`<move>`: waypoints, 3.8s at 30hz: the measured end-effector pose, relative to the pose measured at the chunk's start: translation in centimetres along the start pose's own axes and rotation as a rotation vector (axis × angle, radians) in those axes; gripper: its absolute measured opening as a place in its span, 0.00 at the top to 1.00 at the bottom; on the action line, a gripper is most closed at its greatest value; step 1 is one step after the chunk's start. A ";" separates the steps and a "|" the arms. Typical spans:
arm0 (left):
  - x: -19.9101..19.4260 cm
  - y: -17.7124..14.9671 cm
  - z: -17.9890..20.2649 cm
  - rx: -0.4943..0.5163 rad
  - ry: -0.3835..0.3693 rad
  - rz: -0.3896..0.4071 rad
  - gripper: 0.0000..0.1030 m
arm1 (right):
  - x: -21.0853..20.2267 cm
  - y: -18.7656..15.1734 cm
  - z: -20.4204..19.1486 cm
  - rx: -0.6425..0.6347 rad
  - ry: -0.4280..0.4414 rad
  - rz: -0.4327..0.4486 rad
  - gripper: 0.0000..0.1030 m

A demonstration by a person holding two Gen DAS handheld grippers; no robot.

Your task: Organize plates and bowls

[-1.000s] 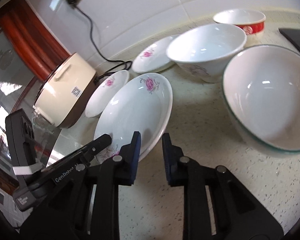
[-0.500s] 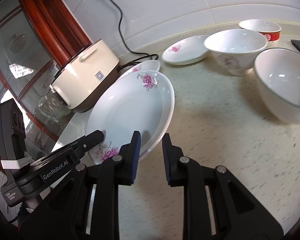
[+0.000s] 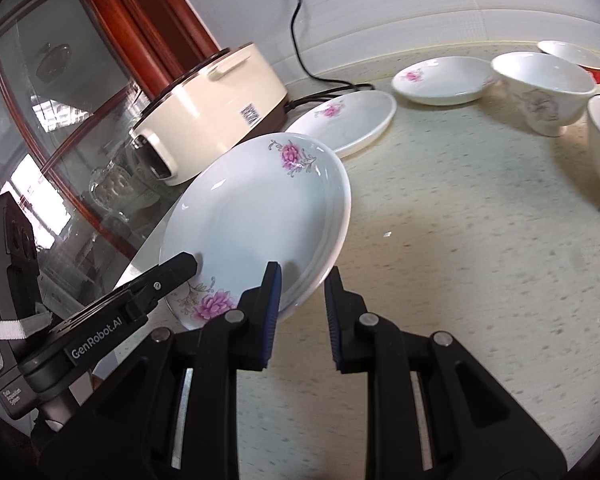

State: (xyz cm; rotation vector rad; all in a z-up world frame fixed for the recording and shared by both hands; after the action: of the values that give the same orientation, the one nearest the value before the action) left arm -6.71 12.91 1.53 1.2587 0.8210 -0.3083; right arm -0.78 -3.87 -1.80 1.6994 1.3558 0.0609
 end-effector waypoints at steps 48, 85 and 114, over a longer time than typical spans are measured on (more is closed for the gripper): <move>-1.8 -2.0 -13.2 -0.244 0.266 0.075 0.26 | 7.5 -0.6 -5.0 0.004 0.142 -0.138 0.49; 14.3 10.9 3.4 -0.260 0.137 -0.122 0.17 | 9.7 12.2 9.1 0.142 -0.130 -0.008 0.66; 13.5 7.3 8.7 0.001 0.018 -0.125 0.75 | 3.2 8.5 10.0 0.217 -0.168 -0.004 0.77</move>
State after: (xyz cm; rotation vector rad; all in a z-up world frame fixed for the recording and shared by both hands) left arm 10.36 10.19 -1.94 1.2150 0.9170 -0.3985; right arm 12.23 -7.21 -3.30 1.8365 1.2759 -0.2337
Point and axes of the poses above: each gripper's, at about its wrist camera, not at the fingertips, and x roughly the way its jaws point, z to its right, y to its top, the point moved 4 cm from there along x, roughly the way its jaws point, and after that the axes turned 11 degrees about y, right-handed, at the moved point
